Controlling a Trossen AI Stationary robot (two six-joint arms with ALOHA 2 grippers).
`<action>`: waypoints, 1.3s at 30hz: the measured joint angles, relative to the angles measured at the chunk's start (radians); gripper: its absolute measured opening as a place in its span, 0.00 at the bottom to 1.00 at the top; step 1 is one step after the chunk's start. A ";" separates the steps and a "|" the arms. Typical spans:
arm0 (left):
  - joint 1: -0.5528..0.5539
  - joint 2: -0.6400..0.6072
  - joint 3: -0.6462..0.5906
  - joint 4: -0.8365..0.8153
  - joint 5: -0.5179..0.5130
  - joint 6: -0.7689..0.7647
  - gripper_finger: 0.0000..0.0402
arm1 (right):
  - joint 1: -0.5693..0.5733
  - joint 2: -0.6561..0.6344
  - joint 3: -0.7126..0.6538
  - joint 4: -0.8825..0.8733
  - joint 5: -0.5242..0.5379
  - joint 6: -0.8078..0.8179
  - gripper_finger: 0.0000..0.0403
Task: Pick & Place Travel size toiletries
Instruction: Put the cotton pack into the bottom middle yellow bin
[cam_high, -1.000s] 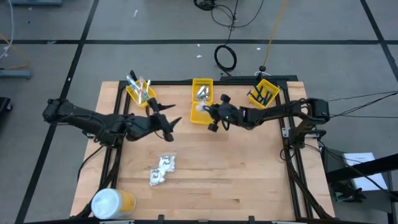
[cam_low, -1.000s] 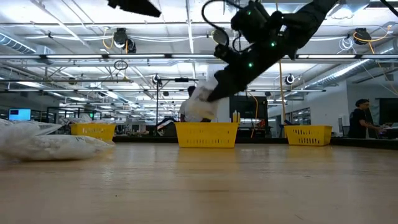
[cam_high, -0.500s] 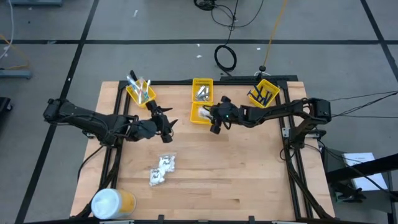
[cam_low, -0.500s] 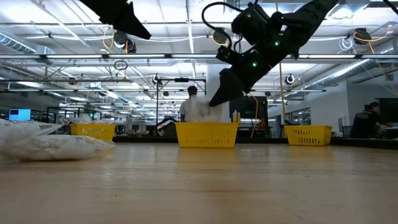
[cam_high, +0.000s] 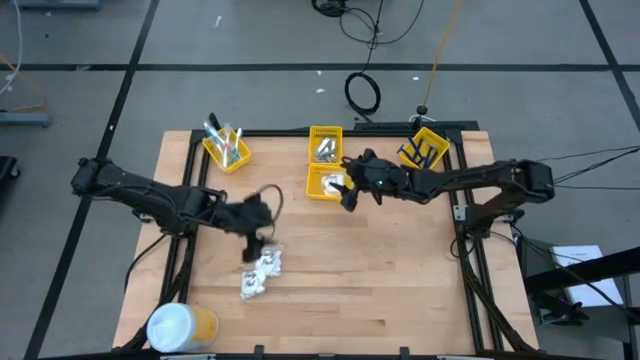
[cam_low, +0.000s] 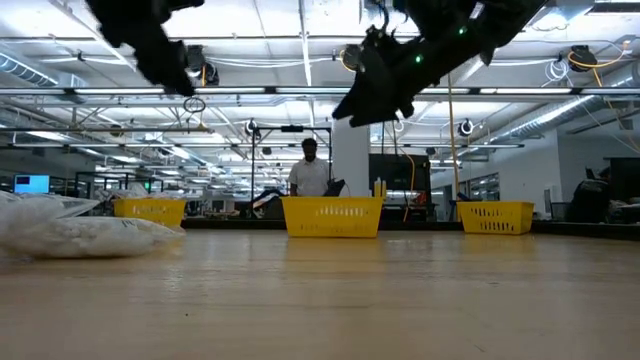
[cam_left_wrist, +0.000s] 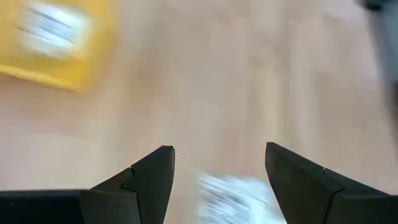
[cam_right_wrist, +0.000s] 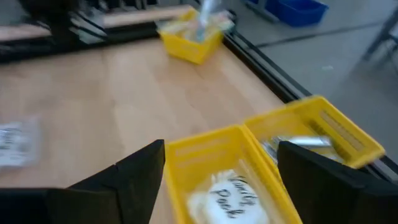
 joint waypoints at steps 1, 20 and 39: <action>-0.019 0.020 0.000 -0.003 0.055 -0.031 0.61 | 0.008 -0.009 0.000 0.002 -0.002 -0.004 0.73; -0.217 0.454 0.000 -0.100 0.359 -0.173 0.61 | 0.091 -0.039 0.000 0.023 0.000 -0.026 0.70; -0.170 0.353 0.042 -0.204 0.453 -0.130 0.03 | 0.091 -0.039 0.000 0.023 0.003 -0.014 0.70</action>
